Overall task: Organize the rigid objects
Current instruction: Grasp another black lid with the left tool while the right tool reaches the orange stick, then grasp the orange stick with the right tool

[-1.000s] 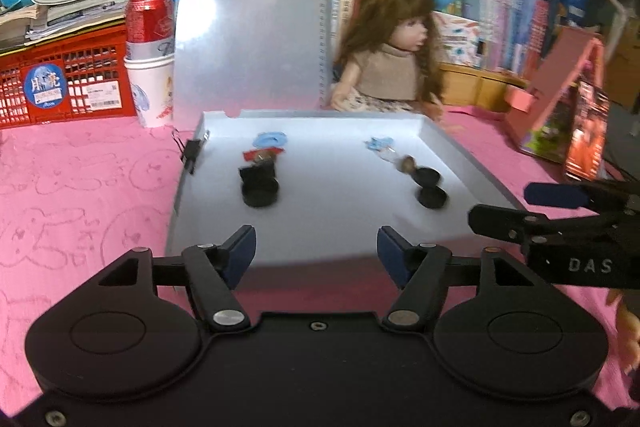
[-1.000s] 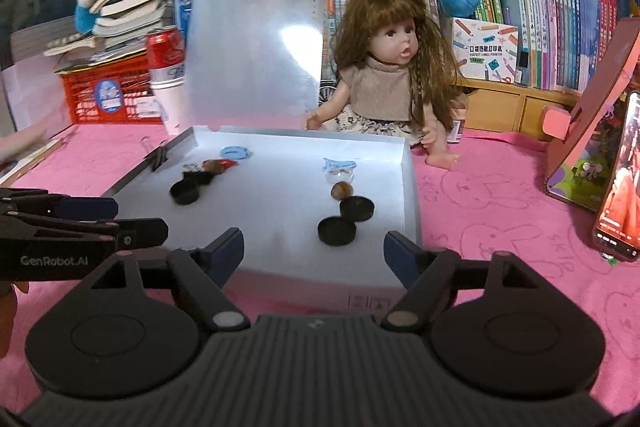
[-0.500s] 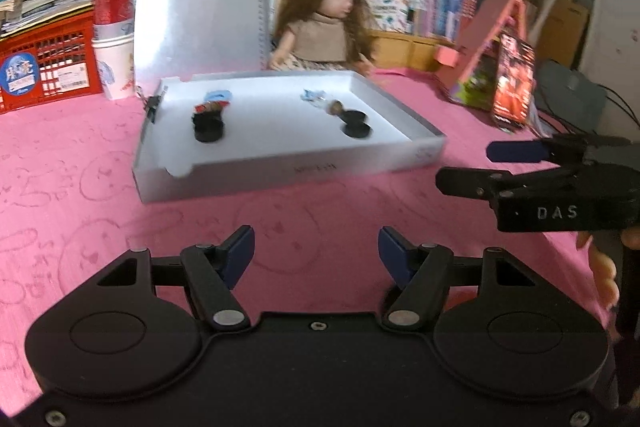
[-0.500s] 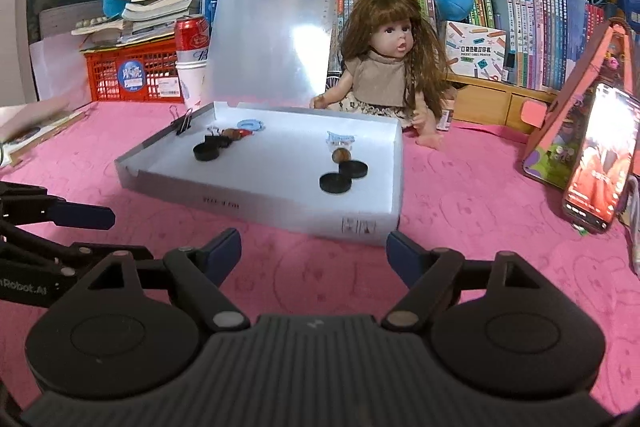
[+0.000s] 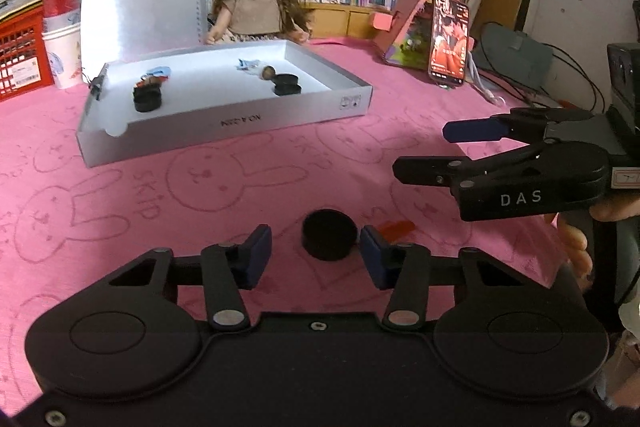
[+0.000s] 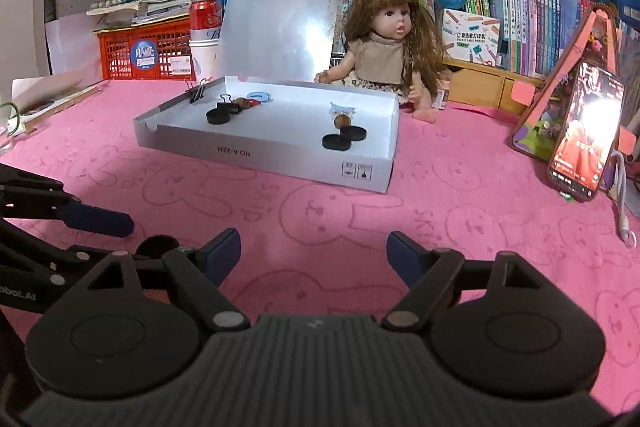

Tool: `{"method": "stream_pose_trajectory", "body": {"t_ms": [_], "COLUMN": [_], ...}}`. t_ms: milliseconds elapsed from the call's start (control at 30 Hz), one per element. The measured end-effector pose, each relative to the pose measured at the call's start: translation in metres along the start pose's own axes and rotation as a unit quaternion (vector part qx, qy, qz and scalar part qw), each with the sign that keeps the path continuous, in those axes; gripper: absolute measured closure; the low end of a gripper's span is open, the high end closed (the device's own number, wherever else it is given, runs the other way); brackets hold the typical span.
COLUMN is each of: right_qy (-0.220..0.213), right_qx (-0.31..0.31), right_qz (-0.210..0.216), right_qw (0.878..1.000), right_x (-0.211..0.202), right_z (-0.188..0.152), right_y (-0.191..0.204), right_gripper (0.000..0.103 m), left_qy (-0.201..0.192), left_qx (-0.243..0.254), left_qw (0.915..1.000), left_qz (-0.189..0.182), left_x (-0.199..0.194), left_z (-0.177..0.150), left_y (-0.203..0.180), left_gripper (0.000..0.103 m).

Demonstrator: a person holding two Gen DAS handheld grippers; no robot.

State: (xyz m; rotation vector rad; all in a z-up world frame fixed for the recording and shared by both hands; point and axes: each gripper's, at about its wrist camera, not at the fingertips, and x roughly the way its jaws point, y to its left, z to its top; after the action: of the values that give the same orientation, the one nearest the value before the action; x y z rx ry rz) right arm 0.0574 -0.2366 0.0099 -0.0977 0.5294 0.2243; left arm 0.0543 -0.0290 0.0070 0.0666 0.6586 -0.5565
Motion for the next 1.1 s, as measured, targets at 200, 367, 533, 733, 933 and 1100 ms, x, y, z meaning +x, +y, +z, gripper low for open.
{"method": "stream_pose_trajectory", "body": {"t_ms": [200,367,533,733,933,1100], "right_qy": [0.004,0.004,0.006,0.010,0.012,0.024], "right_qx": [0.006,0.008,0.018,0.016,-0.039,-0.055], "right_qz": [0.004,0.015,0.038,0.070,0.078,0.086], "right_qw": [1.000,1.000,0.999,0.997,0.996,0.995], "right_x": [-0.004,-0.007,-0.008,-0.012,-0.016,-0.011], "right_z": [-0.007,-0.011,-0.013,-0.016,-0.019,-0.020], "right_y": [-0.001,0.001,0.008,0.023,0.043,0.052], "right_gripper": [0.015,0.015,0.015,0.015,0.031,0.057], "left_qy": [-0.001,0.000,-0.007,-0.012,-0.012,-0.014], "left_qx": [-0.001,-0.016,-0.029,-0.045,-0.051,-0.052], "left_qw": [1.0000,0.9998,0.9988,0.9969,0.9960,0.9958], "left_qz": [0.002,0.015,0.039,0.063,0.072,0.074], "left_x": [0.008,0.008,0.005,-0.001,-0.003,-0.003], "left_z": [0.002,0.005,0.008,0.010,0.008,0.008], "left_y": [-0.005,0.000,0.012,0.026,0.030,0.029], "left_gripper": [0.069,0.072,0.072,0.072,0.072,0.072]}}
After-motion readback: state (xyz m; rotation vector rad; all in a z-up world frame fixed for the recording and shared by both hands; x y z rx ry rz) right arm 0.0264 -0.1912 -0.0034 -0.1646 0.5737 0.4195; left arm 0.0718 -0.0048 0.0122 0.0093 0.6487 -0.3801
